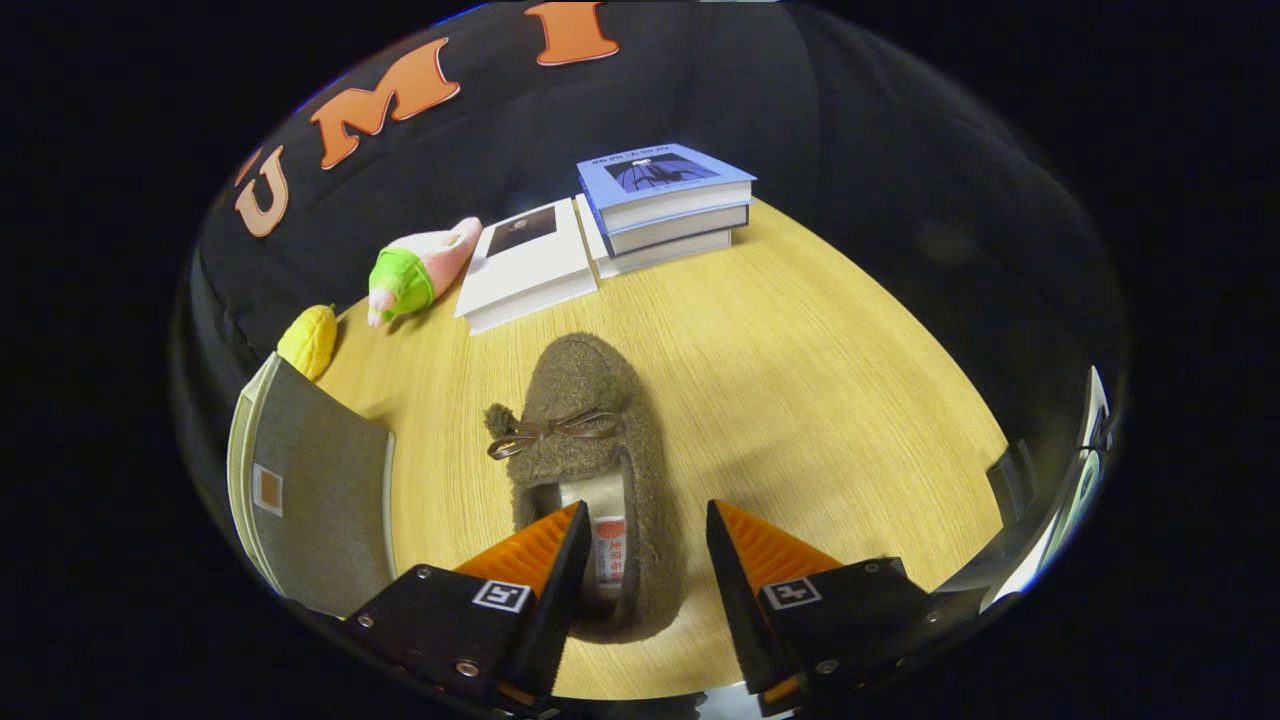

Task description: Open the storage box then place both shoes into the box .Put the left shoe in first, then the right shoe, with the right side of both shoes facing outward in a uniform manner.

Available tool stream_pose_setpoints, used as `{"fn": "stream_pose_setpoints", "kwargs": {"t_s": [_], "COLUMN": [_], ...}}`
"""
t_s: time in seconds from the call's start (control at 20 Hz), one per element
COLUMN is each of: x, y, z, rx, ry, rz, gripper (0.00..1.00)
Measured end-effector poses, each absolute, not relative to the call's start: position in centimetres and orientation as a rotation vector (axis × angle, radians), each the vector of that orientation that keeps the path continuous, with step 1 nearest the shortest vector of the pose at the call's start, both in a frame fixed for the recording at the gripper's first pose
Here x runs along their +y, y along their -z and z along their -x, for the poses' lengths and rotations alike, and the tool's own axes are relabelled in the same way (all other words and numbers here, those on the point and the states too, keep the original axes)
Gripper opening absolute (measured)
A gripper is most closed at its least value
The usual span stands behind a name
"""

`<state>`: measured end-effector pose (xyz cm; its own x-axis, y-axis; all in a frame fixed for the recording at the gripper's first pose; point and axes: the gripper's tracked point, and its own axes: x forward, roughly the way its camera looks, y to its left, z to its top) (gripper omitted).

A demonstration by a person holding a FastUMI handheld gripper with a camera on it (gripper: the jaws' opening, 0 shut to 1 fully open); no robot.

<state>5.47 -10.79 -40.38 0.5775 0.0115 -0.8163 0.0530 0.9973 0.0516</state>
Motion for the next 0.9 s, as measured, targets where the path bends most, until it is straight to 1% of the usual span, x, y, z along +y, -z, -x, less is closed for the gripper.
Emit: {"fn": "stream_pose_setpoints", "kwargs": {"t_s": [0.05,0.1,0.15,0.2,0.25,0.3,0.5,0.7,0.9], "x": [-10.8,-11.1,-11.3,-11.5,-11.3,-11.3,-11.7,-9.8,-7.2], "y": [40.9,41.3,41.6,41.5,41.6,41.3,39.0,35.6,30.6], "z": [-5.9,-6.2,-6.6,-6.7,-6.7,-6.8,-6.6,-7.4,-6.8], "rx": [0.964,0.97,0.975,0.982,0.994,0.997,0.956,0.897,0.817], "ry": [0.027,0.037,0.046,0.08,0.088,0.092,0.118,0.091,0.056], "rz": [-0.071,-0.064,-0.071,-0.088,-0.118,-0.135,-0.112,-0.168,-0.179], "gripper": [0.64,0.5,0.41,0.16,0.06,0.02,0.01,0.01,0.0]}}
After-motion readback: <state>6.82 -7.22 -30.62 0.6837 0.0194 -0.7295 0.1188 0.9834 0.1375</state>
